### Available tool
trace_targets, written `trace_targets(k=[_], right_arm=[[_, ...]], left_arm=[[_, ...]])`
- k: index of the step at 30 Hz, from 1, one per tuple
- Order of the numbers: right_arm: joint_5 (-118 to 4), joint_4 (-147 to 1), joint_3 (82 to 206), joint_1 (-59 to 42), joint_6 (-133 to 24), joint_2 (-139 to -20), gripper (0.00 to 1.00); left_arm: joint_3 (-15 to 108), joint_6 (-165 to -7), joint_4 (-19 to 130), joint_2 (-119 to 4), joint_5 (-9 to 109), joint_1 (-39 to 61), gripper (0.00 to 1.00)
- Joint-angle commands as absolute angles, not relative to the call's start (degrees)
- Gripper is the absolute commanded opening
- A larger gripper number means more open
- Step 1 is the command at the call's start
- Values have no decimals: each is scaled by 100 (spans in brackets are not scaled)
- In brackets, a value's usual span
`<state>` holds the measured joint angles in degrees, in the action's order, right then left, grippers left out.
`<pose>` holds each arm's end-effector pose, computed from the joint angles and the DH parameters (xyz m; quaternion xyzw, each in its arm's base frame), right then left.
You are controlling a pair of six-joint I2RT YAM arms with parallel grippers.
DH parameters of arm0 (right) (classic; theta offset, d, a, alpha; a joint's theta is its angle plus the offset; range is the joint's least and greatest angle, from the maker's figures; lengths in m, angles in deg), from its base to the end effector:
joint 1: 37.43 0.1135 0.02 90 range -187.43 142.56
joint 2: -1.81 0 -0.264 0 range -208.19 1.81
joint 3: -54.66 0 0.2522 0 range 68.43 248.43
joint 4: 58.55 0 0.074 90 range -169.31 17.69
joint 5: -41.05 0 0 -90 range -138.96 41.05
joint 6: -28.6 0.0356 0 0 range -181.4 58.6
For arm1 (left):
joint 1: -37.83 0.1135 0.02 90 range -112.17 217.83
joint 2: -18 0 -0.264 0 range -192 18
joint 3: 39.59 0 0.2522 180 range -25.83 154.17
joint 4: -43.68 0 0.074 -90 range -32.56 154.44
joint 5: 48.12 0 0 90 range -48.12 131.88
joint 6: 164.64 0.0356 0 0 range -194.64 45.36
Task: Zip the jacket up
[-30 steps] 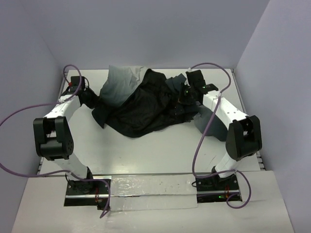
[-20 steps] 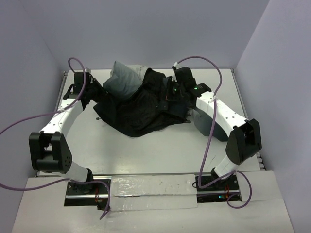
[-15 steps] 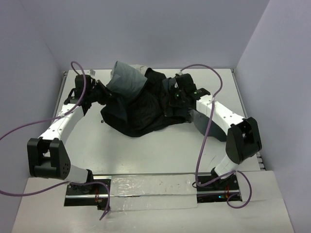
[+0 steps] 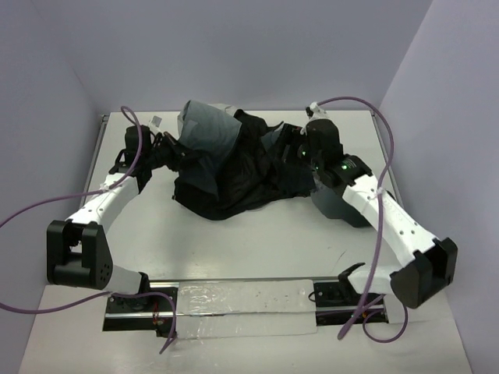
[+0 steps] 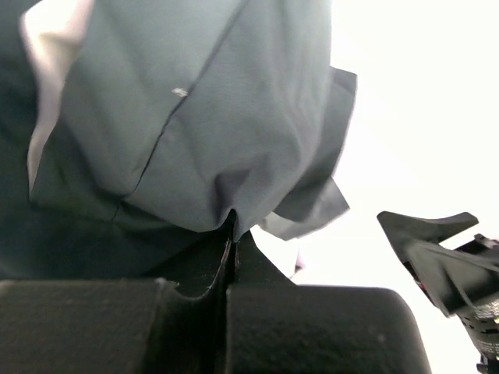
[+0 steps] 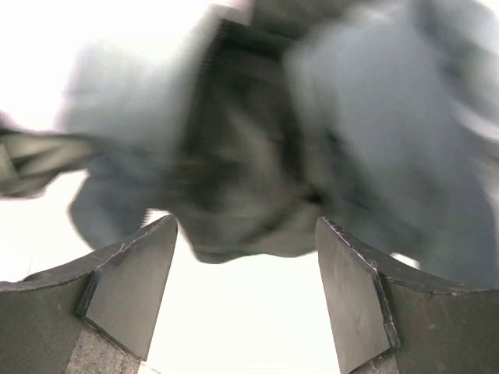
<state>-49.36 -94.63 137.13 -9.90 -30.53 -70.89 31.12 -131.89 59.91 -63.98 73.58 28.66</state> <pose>0.2555 0.1335 0.3598 0.0229 0.8492 0.2601 0.4591 0.3159 -0.0699 0.2775 -0.2056 0.8088 -0.4687 0.2897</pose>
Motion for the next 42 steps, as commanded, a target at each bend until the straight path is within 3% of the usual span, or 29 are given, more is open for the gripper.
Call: trace_targets(k=[1,5,7,11,14,25,30,37,39,42], right_arm=[[-6151,-8277,13506,-508,-2728,-7399,79],[-7002,-6961,13108,-351,-2074,-7620,79],[-7502,-6244,12810,-343,-1509,-7730,78],[-7764,-5362,12356,-335,-987,-7864,77],[-7794,-5010,12142,-342,-678,-7942,78],[-7126,-4888,12856,-342,-731,-9150,77],[-7324,-4372,13004,-351,-579,-9386,68],[-7668,-3205,12818,-351,-229,-9560,53],[-7750,-2940,12776,-351,-123,-9617,47],[-7774,-2907,12782,-344,-151,-9584,25]], left_arm=[[3317,-13275,5115,-6390,8394,2859,0],[3202,-13521,4424,-6392,9061,2974,0],[2814,-13997,3371,-6367,9512,3065,0],[2151,-15160,1366,-6413,9776,3213,0],[1978,-15601,683,-6545,9898,3221,0],[1984,-15494,837,-6411,9954,3245,0],[2118,-14912,1694,-6209,9902,3248,0],[2030,-14893,1671,-6128,9964,3256,0],[2005,-14942,1606,-6136,9988,3256,0],[2011,-14924,1617,-6124,10030,3262,0]])
